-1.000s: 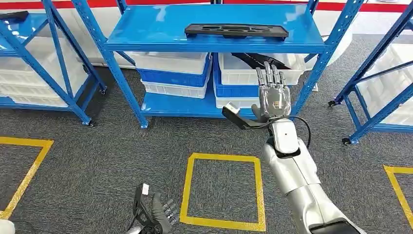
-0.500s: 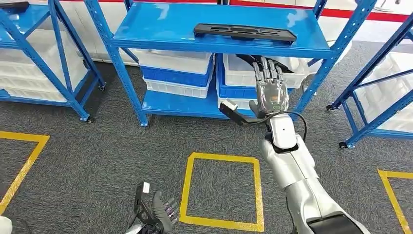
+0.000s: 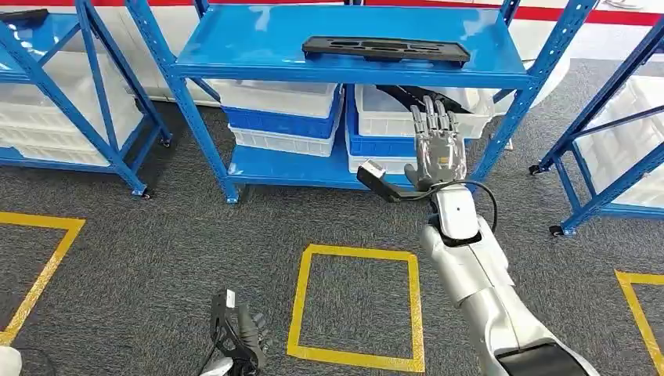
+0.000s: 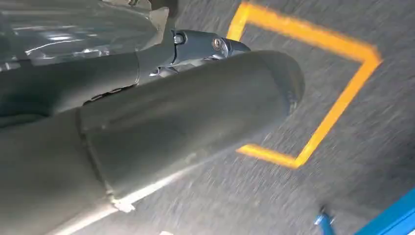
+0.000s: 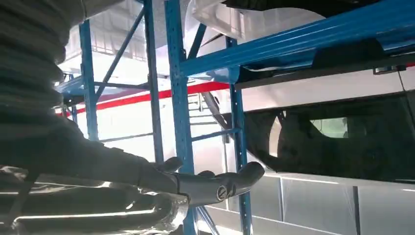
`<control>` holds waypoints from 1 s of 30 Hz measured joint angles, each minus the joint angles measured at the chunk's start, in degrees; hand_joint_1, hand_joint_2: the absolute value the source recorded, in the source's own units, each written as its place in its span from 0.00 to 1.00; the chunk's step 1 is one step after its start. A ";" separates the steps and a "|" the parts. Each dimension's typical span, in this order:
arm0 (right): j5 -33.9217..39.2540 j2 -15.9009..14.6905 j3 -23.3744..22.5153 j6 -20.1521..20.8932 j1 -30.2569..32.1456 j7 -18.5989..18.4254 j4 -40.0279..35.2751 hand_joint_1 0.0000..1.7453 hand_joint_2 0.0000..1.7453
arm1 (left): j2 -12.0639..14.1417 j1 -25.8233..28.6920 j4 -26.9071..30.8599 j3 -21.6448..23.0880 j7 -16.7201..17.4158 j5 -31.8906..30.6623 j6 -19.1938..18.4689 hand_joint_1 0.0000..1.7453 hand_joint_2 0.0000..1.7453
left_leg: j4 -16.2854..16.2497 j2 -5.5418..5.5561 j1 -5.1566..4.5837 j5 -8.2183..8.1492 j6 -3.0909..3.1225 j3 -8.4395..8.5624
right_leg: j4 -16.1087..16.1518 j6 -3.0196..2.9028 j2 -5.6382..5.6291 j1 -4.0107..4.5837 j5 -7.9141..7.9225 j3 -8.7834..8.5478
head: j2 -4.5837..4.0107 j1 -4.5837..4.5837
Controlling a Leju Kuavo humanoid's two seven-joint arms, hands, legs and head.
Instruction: Take the parts from the cabinet and place them on the table.
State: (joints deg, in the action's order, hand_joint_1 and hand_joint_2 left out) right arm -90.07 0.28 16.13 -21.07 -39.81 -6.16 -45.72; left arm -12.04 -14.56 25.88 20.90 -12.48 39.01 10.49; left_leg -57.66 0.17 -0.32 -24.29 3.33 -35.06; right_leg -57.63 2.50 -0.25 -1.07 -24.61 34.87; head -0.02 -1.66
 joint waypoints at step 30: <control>0.02 3.89 -0.02 -0.42 -6.59 2.47 3.41 0.00 1.00 | -0.09 1.66 -0.02 -1.09 2.23 7.85 -10.80 0.00 0.00 | 0.49 0.14 -0.37 -1.89 1.66 1.75 | -16.75 0.60 0.13 -0.12 -4.94 9.21 | 0.00 0.72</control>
State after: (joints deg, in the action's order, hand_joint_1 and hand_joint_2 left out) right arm -90.05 4.18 16.11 -21.49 -46.40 -3.69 -42.31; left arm -12.13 -12.90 25.86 19.80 -10.25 46.86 -0.31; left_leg -57.17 0.31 -0.69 -26.18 4.99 -33.31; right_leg -74.37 3.10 -0.12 -1.19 -29.55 44.08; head -0.02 -0.94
